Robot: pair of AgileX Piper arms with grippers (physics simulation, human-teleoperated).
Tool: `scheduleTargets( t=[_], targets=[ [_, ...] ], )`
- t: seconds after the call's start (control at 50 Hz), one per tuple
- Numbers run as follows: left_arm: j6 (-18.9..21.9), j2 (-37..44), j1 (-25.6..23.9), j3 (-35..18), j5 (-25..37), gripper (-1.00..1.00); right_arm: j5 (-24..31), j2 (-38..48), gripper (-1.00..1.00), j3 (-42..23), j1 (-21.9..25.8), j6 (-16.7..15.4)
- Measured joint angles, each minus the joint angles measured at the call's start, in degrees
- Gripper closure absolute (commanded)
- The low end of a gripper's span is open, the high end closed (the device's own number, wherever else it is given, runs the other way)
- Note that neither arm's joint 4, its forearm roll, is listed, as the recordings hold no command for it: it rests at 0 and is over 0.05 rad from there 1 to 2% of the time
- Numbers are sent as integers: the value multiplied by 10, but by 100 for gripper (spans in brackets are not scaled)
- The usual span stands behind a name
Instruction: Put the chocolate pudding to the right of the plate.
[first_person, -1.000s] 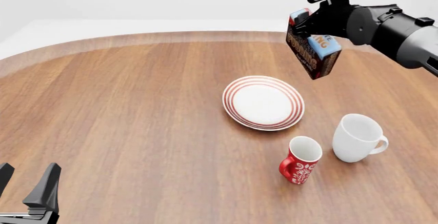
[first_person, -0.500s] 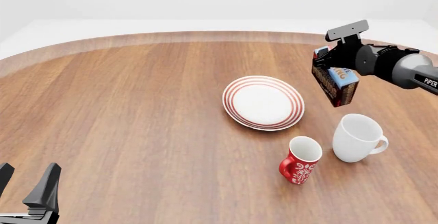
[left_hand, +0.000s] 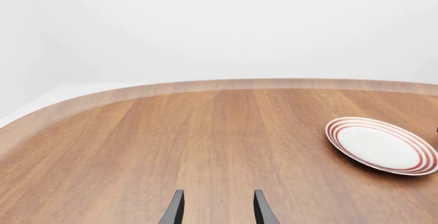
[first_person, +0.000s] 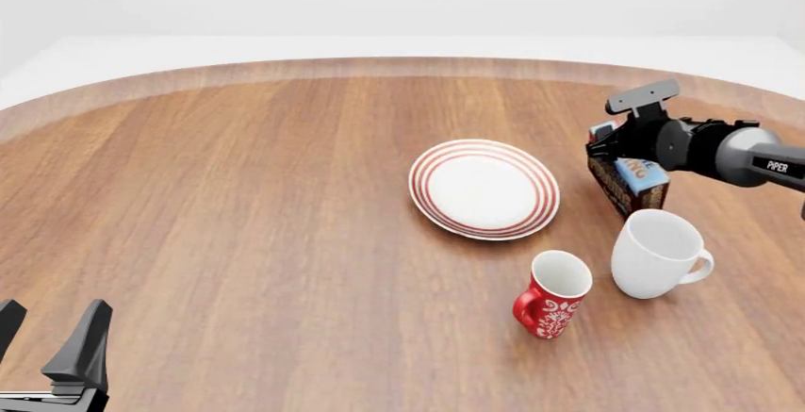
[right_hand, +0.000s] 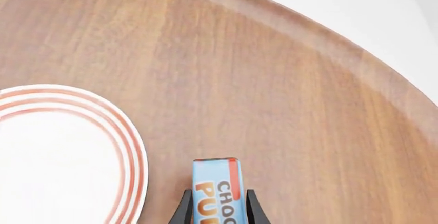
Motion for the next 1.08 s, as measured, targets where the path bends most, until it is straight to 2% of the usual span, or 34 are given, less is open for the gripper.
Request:
scheduleTargets(
  t=[0.06,0.08,0.28,0.4,0.54,0.68,0.86,1.08],
  targets=[
    [0,0,0,0,0,-100,-3,2,100,2,-5,-3],
    [0,0,0,0,0,-100,-4,3,-100,3,-6,-4],
    [0,0,0,0,0,-100,-1,-2,-100,2,-18,9],
    [0,0,0,0,0,-100,32,-62,-100,-14,2,18],
    [0,0,0,0,0,-100,110,-183,-100,-80,56,19],
    [0,0,0,0,0,-100,186,-308,-100,-152,125,2],
    [0,0,0,0,0,-100,220,-438,-100,-182,208,-7],
    [0,0,0,0,0,-100,248,-516,-100,-192,247,-3]
  ],
)
